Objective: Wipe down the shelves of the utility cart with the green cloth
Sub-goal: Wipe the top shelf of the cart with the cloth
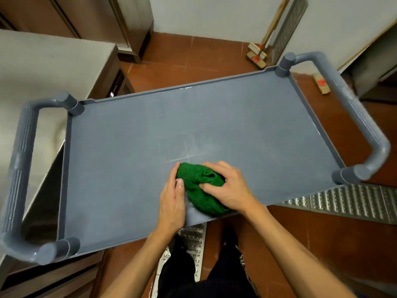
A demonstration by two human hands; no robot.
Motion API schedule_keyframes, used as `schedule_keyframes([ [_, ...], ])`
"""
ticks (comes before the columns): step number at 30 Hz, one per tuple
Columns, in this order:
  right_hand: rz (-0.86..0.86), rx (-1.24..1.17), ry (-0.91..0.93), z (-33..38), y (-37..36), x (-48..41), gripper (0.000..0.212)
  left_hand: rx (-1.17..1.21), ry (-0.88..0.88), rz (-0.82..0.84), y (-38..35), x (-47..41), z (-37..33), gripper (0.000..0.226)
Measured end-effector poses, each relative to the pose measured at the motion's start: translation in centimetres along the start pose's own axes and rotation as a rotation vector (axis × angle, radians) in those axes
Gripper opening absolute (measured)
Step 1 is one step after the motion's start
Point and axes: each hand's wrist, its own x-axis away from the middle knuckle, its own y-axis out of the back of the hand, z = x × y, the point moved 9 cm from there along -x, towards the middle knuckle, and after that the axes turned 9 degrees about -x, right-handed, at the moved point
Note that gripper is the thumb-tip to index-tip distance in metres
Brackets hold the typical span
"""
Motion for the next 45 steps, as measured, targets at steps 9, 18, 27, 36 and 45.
schedule_keyframes([
  [9,-0.361,0.040,-0.085,-7.2,21.3,2.3,0.047,-0.140,-0.086,0.109,-11.0,0.9,-5.8,0.054],
  [18,-0.337,0.373,-0.222,-12.6,30.8,4.8,0.048,-0.353,-0.143,0.041,-11.9,2.6,-4.7,0.046],
  [27,-0.042,0.604,-0.556,-16.3,25.2,4.5,0.081,-0.360,-0.130,0.020,-10.9,3.5,-4.6,0.042],
  [36,0.004,0.471,-0.736,-15.6,22.0,4.7,0.052,-0.393,-0.157,-0.090,-6.3,4.5,-2.3,0.042],
  [45,-0.064,0.218,-0.715,-12.3,10.8,6.1,0.063,-0.124,-0.009,-0.111,-5.3,4.3,-1.0,0.048],
])
